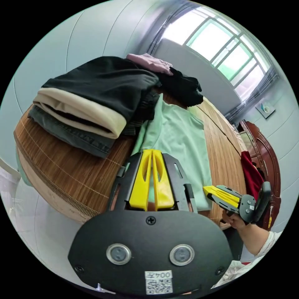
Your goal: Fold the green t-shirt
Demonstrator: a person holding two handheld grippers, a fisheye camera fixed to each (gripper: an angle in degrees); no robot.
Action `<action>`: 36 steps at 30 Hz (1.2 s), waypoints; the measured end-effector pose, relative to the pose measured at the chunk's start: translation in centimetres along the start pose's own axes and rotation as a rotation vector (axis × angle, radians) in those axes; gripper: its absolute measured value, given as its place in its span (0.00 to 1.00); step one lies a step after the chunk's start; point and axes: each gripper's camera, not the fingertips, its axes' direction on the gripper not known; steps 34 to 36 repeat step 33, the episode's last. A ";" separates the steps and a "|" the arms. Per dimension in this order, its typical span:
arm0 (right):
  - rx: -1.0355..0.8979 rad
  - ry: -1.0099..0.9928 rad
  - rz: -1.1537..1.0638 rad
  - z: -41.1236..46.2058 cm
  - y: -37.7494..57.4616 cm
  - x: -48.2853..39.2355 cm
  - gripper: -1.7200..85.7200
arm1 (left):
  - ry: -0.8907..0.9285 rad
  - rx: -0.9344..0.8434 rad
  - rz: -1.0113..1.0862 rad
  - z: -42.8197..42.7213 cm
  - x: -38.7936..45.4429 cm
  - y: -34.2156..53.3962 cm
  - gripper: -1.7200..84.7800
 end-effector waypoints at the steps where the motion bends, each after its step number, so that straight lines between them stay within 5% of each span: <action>1: -0.002 -0.001 0.001 -0.7 -0.2 0.1 0.01 | -0.007 0.021 0.031 -0.2 1.0 -0.4 0.02; 6: 0.013 -0.019 0.038 -3.4 -0.7 0.7 0.01 | -0.236 0.003 0.246 4.6 8.8 -5.8 0.02; 13: 0.014 0.009 -0.012 -7.5 -1.6 1.2 0.01 | -0.418 -0.179 0.209 11.8 9.9 -8.6 0.02; 22: 0.240 -0.091 0.205 -23.3 6.9 13.5 0.01 | -0.003 0.092 0.269 -1.9 15.6 -1.5 0.03; 30: 0.360 -0.031 0.638 -39.7 28.0 25.6 0.05 | 0.773 0.131 -0.091 -7.8 16.3 12.3 0.03; 36: 0.365 0.022 0.805 -44.7 37.1 28.9 0.09 | 0.867 0.083 -0.095 -7.5 19.1 16.9 0.03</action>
